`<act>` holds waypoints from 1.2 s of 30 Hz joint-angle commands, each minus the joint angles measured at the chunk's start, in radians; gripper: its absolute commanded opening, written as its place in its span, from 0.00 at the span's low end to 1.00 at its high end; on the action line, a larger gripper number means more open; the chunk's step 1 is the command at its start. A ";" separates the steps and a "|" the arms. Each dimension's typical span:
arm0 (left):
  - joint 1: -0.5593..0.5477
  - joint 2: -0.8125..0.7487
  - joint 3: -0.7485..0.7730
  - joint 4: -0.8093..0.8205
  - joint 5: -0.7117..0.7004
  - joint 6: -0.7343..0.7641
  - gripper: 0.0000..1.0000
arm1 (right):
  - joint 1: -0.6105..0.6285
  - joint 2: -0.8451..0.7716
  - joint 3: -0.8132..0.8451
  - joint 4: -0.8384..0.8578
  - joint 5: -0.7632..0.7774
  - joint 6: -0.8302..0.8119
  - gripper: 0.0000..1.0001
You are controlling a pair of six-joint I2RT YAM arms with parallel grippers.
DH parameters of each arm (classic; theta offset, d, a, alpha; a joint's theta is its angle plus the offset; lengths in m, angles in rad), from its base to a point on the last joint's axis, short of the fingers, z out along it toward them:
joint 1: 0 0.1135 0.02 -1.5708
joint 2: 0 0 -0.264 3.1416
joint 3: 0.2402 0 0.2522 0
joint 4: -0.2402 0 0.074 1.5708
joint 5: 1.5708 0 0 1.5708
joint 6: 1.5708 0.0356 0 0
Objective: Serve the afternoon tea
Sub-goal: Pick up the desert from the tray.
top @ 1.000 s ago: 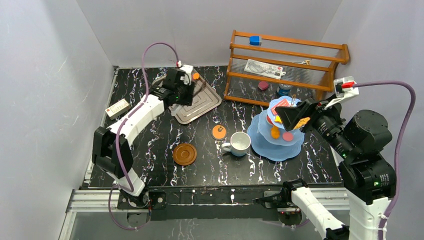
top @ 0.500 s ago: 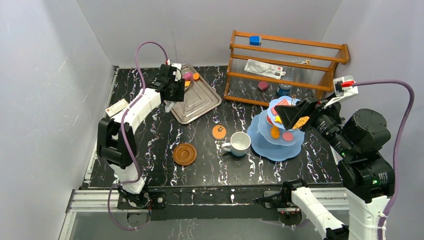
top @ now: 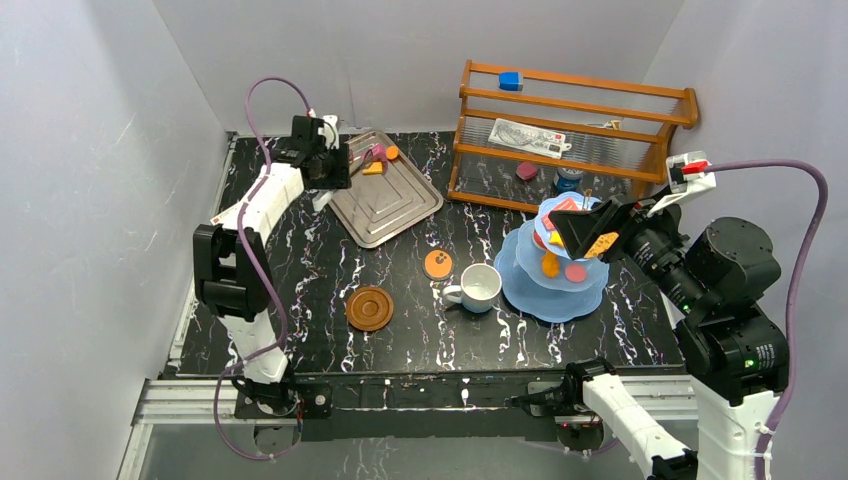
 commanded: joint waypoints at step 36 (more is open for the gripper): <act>0.092 0.107 -0.013 0.174 0.225 0.009 0.46 | -0.001 0.000 0.036 0.040 0.021 -0.027 0.99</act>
